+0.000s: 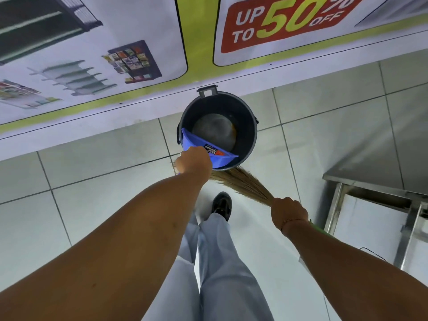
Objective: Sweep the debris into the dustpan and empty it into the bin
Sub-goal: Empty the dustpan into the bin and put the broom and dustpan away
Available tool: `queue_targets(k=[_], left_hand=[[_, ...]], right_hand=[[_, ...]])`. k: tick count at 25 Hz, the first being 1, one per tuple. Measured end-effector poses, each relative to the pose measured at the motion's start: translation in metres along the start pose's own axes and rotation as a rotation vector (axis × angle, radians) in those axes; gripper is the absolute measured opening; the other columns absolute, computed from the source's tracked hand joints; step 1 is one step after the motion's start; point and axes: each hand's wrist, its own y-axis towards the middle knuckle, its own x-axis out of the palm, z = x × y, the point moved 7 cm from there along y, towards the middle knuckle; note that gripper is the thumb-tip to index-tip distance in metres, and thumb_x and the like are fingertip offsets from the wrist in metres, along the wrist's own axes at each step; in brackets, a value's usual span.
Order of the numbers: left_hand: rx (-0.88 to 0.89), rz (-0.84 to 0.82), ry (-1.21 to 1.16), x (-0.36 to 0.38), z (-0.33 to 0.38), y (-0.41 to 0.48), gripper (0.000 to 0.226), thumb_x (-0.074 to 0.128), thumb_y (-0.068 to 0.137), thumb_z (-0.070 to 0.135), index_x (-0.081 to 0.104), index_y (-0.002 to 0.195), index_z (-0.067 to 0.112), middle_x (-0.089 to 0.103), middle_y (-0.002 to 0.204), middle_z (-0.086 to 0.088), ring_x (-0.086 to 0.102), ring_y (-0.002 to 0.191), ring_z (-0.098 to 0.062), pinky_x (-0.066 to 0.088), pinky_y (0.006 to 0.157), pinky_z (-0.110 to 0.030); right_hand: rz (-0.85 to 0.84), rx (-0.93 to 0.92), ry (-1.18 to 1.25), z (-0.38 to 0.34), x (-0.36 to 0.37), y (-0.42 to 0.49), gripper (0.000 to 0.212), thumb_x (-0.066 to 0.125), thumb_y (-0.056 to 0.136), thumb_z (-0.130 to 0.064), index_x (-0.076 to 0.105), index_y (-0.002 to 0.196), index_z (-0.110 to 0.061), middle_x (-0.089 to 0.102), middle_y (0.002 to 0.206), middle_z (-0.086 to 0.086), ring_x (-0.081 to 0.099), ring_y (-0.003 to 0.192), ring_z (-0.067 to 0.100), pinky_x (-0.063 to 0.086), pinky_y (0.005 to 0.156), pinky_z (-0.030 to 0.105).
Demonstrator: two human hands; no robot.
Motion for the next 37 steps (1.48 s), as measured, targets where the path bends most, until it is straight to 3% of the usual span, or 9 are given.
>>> queue_targets(k=[10,15,18,21,26,31,37], left_hand=[[-0.024,0.037,0.007,-0.006,0.005,-0.013,0.026,0.048,0.089,0.010,0.056,0.113,0.003,0.062,0.109,-0.015,0.059,0.101,-0.032,0.049,0.082,-0.039],[-0.036,0.178,-0.280,-0.015,-0.013,-0.036,0.035,0.049,0.089,0.011,0.044,0.123,0.006,0.060,0.117,-0.017,0.054,0.111,-0.036,0.046,0.088,-0.045],[-0.038,0.248,-0.473,-0.013,-0.034,-0.054,0.049,0.054,0.085,0.010,0.038,0.132,0.008,0.058,0.120,-0.018,0.053,0.112,-0.038,0.046,0.090,-0.047],[-0.066,0.262,-0.668,-0.003,-0.066,-0.068,0.049,0.056,0.082,0.010,0.044,0.129,0.010,0.059,0.118,-0.020,0.054,0.110,-0.040,0.047,0.092,-0.047],[-0.141,0.392,-0.819,-0.016,-0.176,-0.089,0.044,0.059,0.085,0.011,0.045,0.127,0.005,0.058,0.120,-0.021,0.052,0.111,-0.042,0.040,0.095,-0.048],[-0.151,0.508,-0.826,-0.039,-0.347,-0.109,0.042,0.059,0.085,0.007,0.045,0.124,0.002,0.057,0.117,-0.021,0.053,0.107,-0.043,0.041,0.091,-0.049],[-0.288,0.577,-0.836,-0.032,-0.556,-0.125,0.040,0.064,0.083,0.004,0.050,0.119,0.000,0.057,0.115,-0.022,0.054,0.106,-0.043,0.043,0.091,-0.051]], right_hand=[[0.046,-0.062,-0.031,0.004,-0.002,-0.009,0.036,0.038,0.092,-0.006,0.057,0.122,-0.016,0.065,0.110,0.006,0.057,0.109,0.026,0.049,0.082,0.032],[0.125,-0.206,-0.030,0.016,0.009,-0.036,0.048,0.036,0.094,-0.006,0.043,0.136,-0.027,0.060,0.094,0.002,0.057,0.104,0.024,0.051,0.079,0.032],[0.139,-0.286,-0.005,0.014,0.015,-0.061,0.055,0.038,0.091,-0.004,0.038,0.140,-0.030,0.060,0.107,0.003,0.055,0.105,0.026,0.051,0.080,0.035],[0.207,-0.379,0.056,-0.010,0.021,-0.086,0.057,0.042,0.090,-0.005,0.041,0.139,-0.032,0.062,0.111,-0.001,0.056,0.102,0.025,0.052,0.078,0.035],[0.295,-0.476,0.221,-0.129,0.008,-0.105,0.047,0.048,0.092,-0.014,0.049,0.136,-0.031,0.065,0.103,0.012,0.060,0.100,0.032,0.050,0.082,0.036],[0.351,-0.586,0.175,-0.318,-0.015,-0.120,0.041,0.049,0.088,-0.013,0.059,0.126,-0.027,0.070,0.112,0.006,0.061,0.104,0.029,0.049,0.087,0.034],[0.348,-0.716,0.044,-0.509,-0.043,-0.144,0.040,0.051,0.092,-0.026,0.053,0.132,-0.029,0.067,0.121,0.005,0.059,0.113,0.030,0.046,0.092,0.036]])
